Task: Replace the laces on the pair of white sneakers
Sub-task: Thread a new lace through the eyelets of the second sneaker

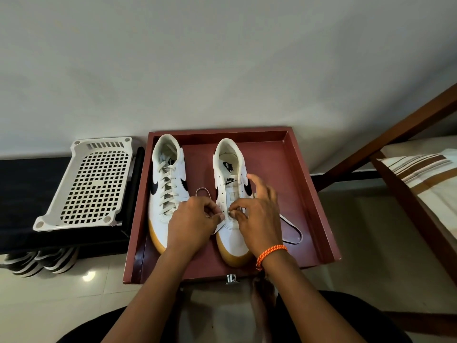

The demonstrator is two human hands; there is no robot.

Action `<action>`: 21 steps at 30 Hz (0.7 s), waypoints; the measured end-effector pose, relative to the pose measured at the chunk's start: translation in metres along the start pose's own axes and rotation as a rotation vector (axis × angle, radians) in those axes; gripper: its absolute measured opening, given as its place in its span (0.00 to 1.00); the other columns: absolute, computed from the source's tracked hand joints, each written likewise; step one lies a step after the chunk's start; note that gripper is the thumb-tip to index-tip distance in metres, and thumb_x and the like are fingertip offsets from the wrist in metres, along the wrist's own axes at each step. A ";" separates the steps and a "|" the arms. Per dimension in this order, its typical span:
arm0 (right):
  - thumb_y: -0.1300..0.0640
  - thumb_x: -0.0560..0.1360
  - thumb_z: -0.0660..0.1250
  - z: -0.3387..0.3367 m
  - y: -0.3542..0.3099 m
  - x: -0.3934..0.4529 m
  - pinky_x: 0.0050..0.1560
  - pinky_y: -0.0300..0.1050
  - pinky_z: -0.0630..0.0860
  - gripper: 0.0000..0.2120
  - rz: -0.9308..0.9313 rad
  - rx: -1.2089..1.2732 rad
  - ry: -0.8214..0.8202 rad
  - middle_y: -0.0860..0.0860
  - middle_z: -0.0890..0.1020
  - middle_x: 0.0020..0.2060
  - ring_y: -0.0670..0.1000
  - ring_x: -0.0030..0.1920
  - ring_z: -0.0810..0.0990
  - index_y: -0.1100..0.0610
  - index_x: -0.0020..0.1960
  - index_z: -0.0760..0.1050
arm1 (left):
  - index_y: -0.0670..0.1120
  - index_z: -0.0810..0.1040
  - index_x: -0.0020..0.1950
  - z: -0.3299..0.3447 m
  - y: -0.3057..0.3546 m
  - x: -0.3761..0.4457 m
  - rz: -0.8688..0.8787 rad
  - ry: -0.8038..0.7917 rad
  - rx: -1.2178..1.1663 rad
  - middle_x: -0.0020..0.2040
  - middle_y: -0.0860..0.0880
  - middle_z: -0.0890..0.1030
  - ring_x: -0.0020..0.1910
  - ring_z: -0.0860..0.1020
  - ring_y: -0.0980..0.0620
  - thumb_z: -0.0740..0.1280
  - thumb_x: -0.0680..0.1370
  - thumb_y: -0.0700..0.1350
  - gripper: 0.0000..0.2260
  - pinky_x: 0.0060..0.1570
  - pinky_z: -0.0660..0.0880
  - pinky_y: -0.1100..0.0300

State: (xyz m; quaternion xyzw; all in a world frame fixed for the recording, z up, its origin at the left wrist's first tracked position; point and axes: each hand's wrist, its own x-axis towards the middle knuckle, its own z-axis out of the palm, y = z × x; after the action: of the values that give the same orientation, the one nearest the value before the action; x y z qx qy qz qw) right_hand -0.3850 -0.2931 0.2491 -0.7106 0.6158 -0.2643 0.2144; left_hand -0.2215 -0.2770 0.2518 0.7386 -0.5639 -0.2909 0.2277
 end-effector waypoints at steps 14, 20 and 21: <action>0.54 0.77 0.73 -0.002 -0.009 0.000 0.68 0.52 0.73 0.04 -0.030 -0.197 -0.089 0.47 0.63 0.81 0.53 0.78 0.62 0.50 0.44 0.85 | 0.56 0.84 0.40 -0.003 0.004 -0.001 0.031 -0.001 -0.012 0.34 0.58 0.83 0.35 0.82 0.60 0.81 0.73 0.51 0.07 0.40 0.81 0.55; 0.55 0.78 0.73 0.002 -0.010 0.001 0.67 0.53 0.72 0.07 -0.032 -0.143 -0.104 0.47 0.62 0.82 0.53 0.79 0.61 0.52 0.42 0.83 | 0.54 0.85 0.42 -0.003 0.004 0.001 0.052 0.023 -0.023 0.36 0.58 0.84 0.38 0.83 0.59 0.79 0.76 0.53 0.06 0.40 0.81 0.55; 0.55 0.79 0.73 0.003 -0.008 0.001 0.67 0.54 0.71 0.06 -0.024 -0.125 -0.117 0.47 0.61 0.82 0.53 0.79 0.60 0.52 0.43 0.83 | 0.54 0.85 0.42 -0.001 0.004 0.001 0.059 0.028 -0.014 0.37 0.58 0.84 0.38 0.83 0.59 0.78 0.77 0.52 0.06 0.41 0.81 0.54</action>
State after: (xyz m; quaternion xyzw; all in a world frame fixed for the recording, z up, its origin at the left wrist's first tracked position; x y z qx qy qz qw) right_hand -0.3767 -0.2931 0.2524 -0.7442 0.6088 -0.1861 0.2021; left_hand -0.2231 -0.2791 0.2550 0.7241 -0.5800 -0.2776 0.2493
